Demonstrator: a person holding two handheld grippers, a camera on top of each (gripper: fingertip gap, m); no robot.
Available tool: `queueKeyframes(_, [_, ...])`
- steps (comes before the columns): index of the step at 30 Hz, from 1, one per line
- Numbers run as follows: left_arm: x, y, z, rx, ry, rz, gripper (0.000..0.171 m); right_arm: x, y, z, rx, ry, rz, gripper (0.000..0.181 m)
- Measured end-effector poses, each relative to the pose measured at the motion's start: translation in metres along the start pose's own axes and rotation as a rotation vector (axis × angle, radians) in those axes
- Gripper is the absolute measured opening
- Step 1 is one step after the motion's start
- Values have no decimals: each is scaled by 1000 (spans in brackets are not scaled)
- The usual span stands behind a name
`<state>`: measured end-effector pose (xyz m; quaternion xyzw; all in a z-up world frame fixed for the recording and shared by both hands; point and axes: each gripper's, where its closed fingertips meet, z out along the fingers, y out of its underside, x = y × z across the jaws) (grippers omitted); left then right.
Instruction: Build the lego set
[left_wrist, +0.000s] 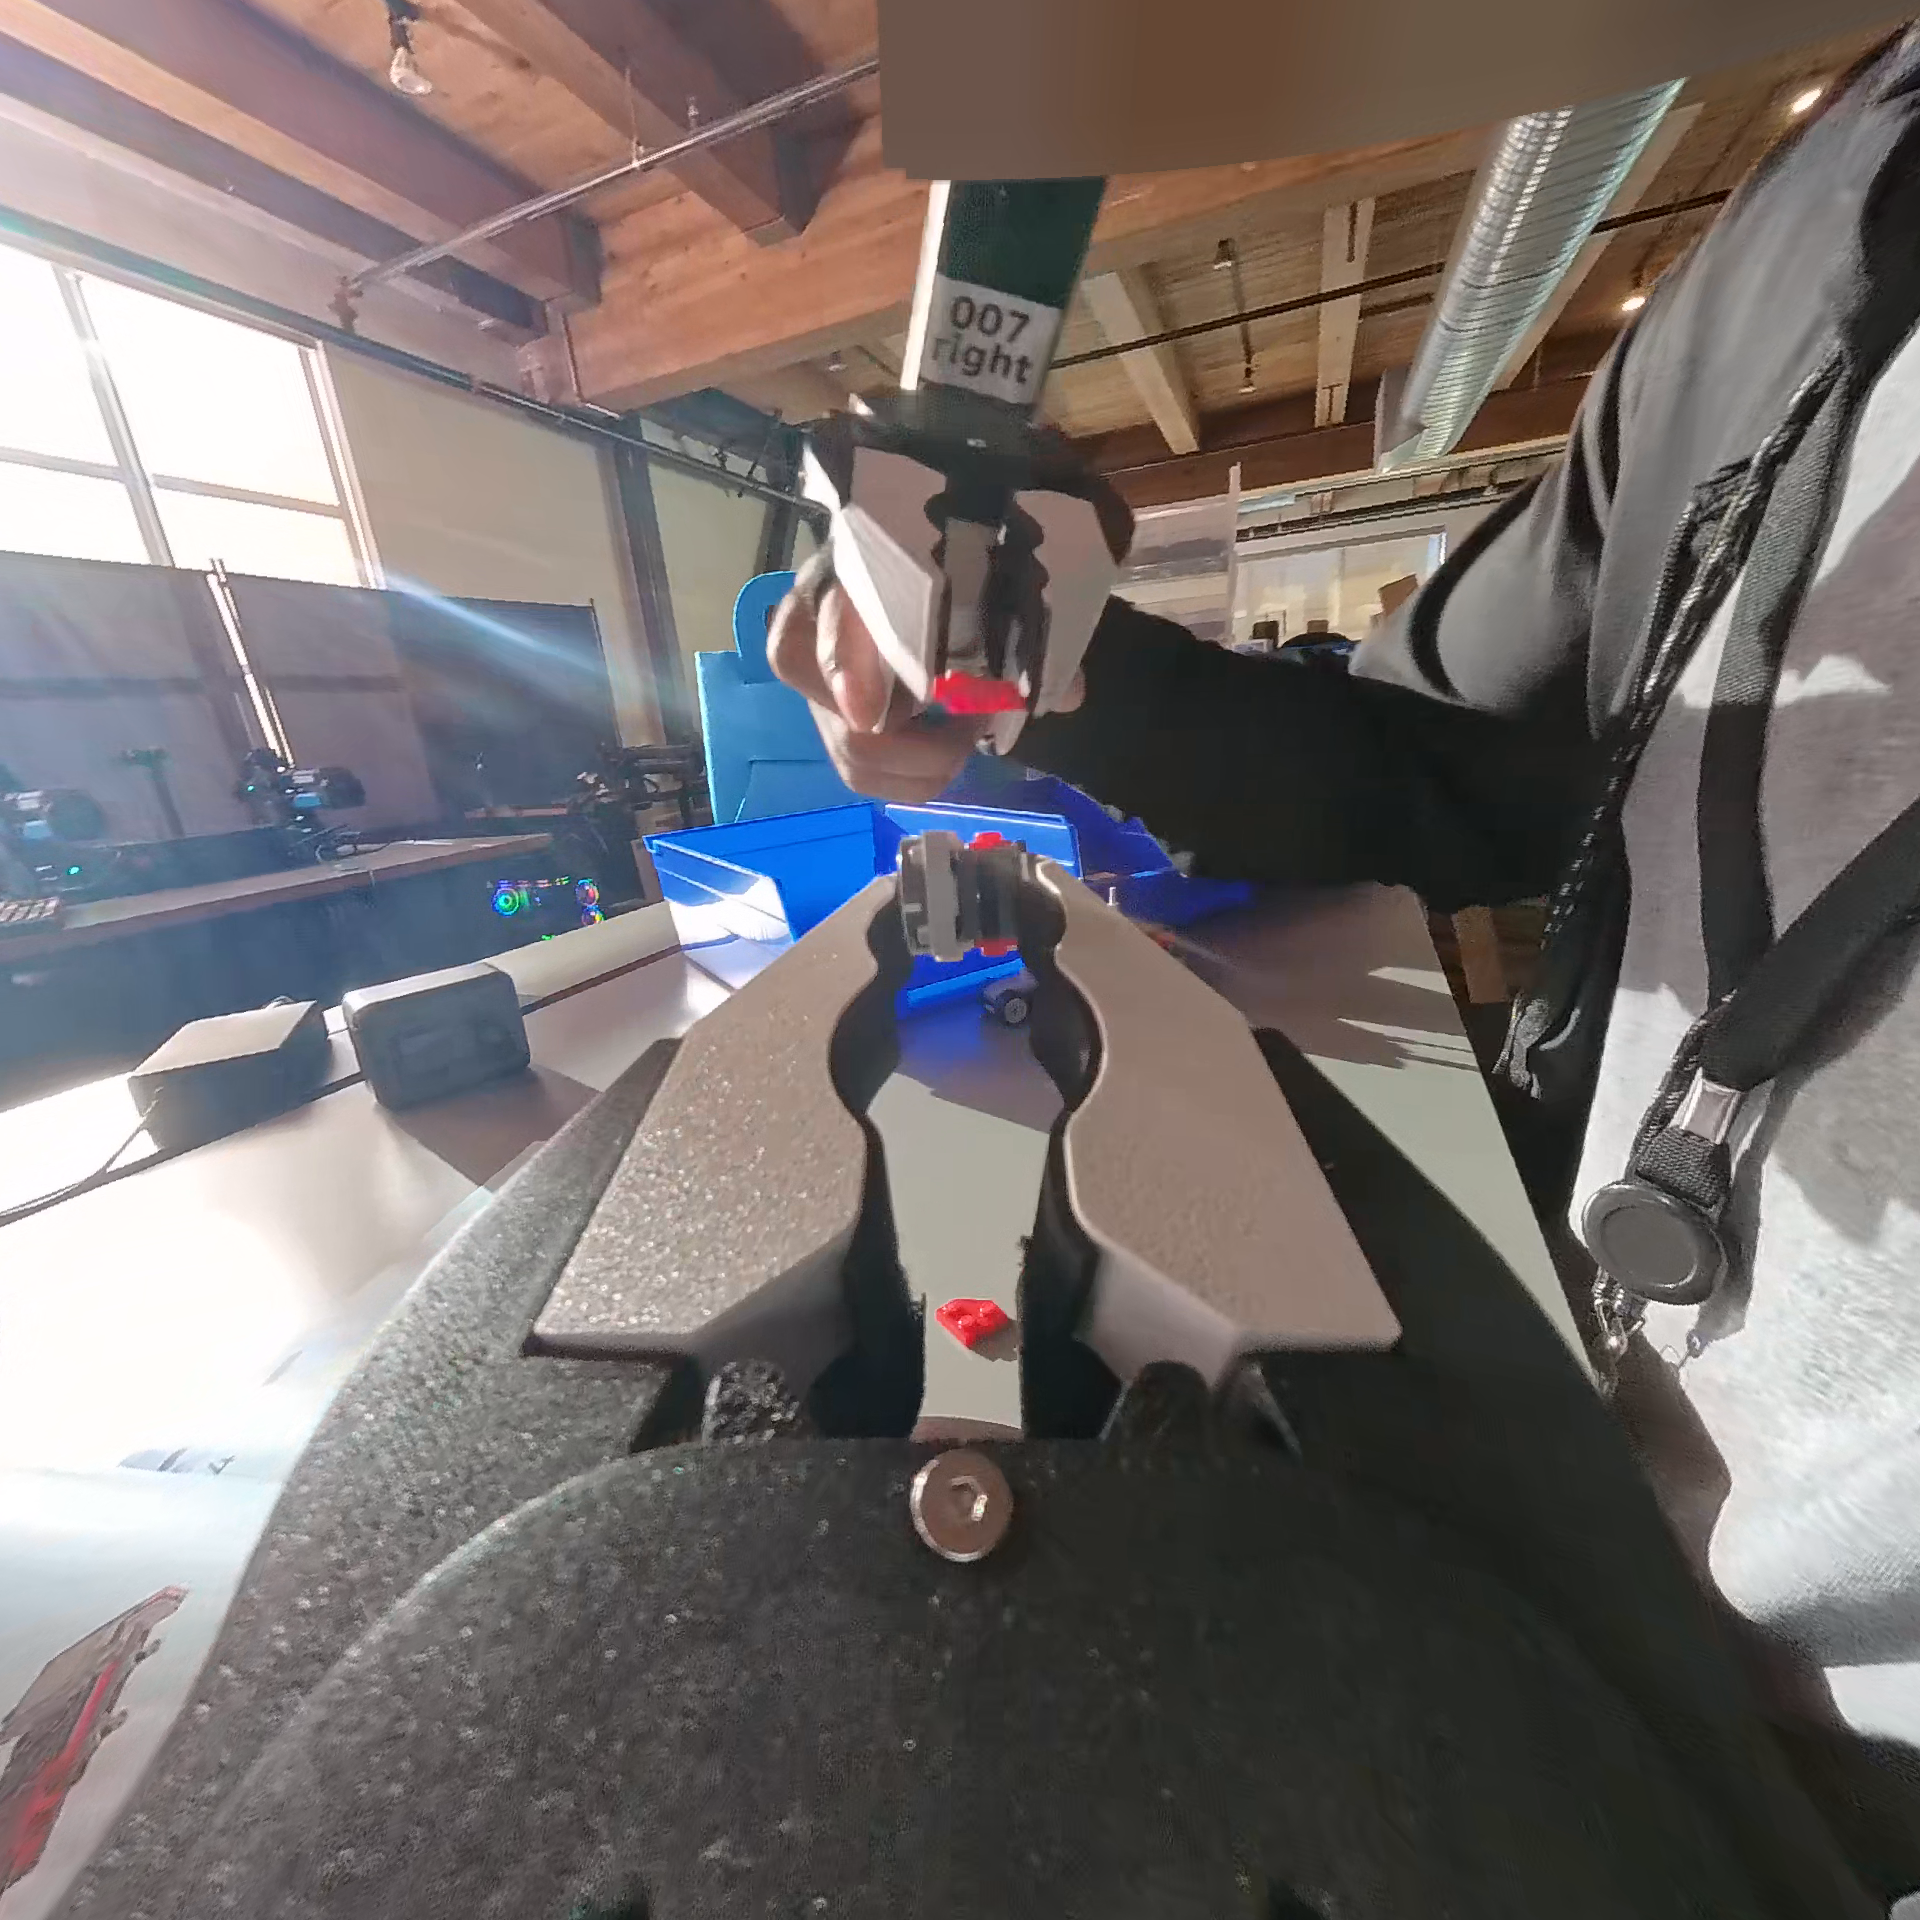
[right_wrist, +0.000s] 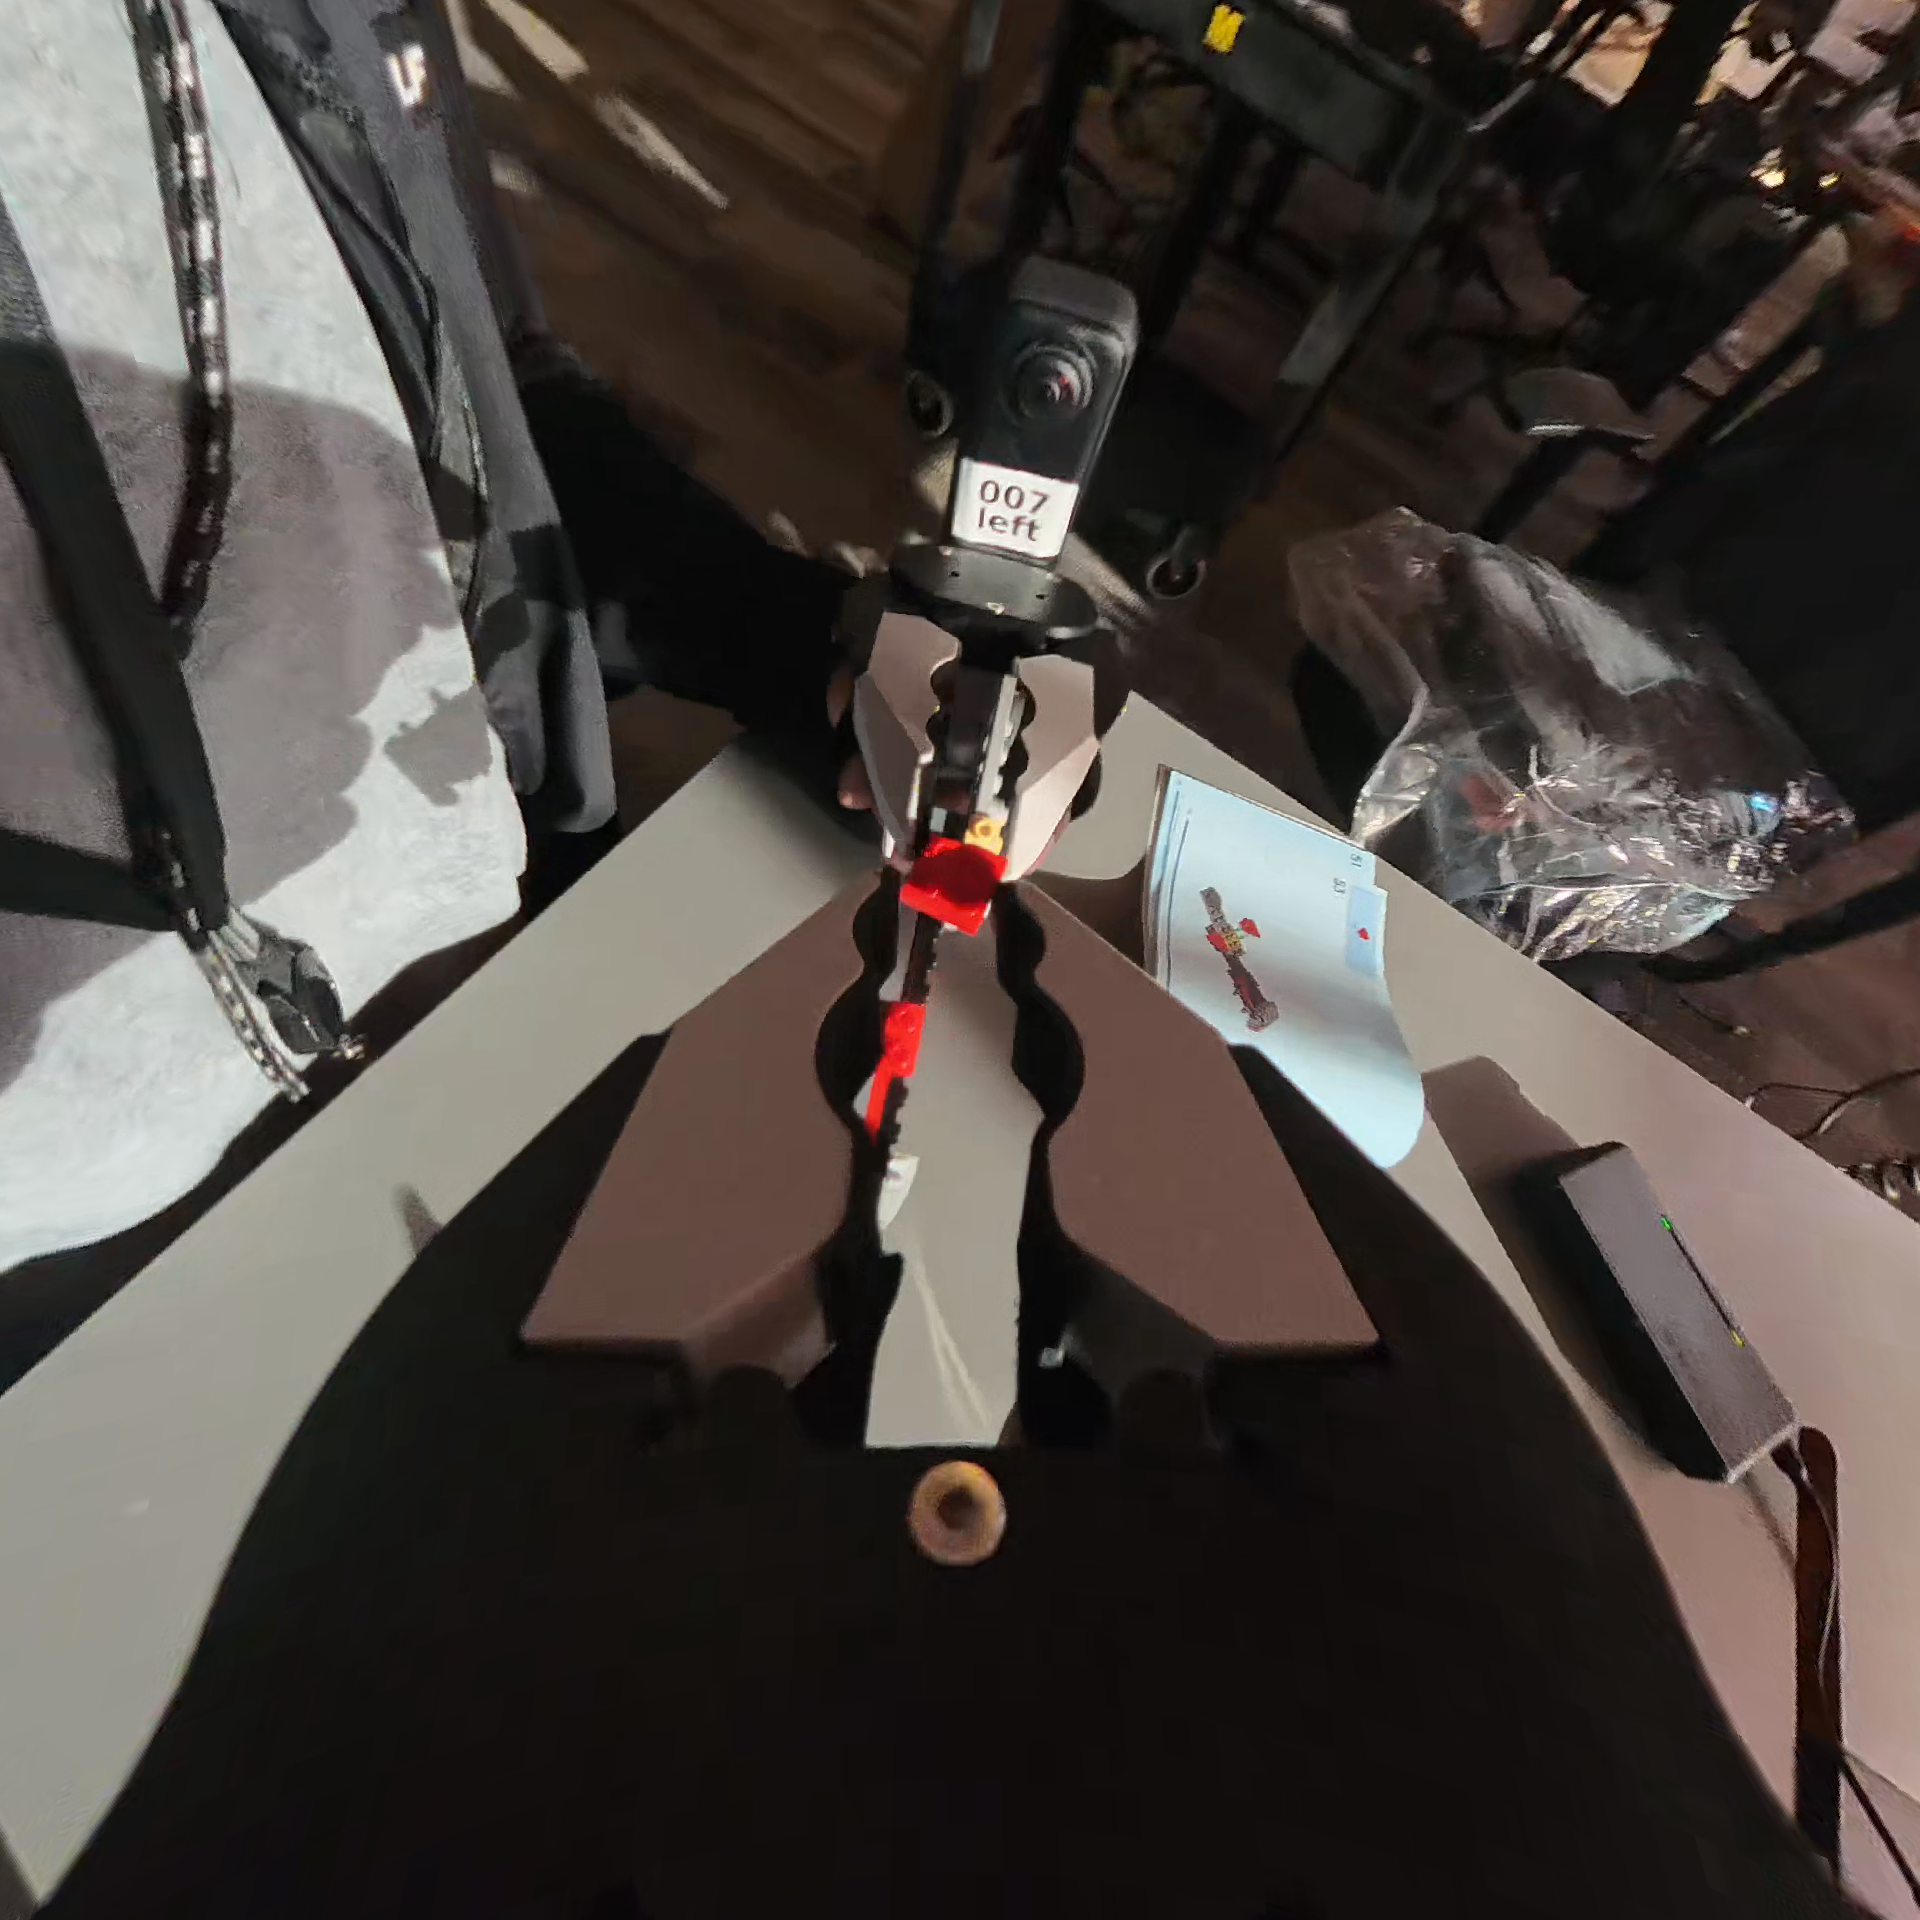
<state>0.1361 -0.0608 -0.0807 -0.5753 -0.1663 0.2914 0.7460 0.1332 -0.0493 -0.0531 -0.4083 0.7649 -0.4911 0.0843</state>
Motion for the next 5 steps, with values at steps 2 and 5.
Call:
queueKeyframes(2, [3, -1, 0, 4, 14, 7, 19, -3, 0, 10, -30, -59, -15, 20])
queueKeyframes(5, [5, -2, 0, 8, 21, 14, 19, -7, 1, 20, -75, -123, -39, 20])
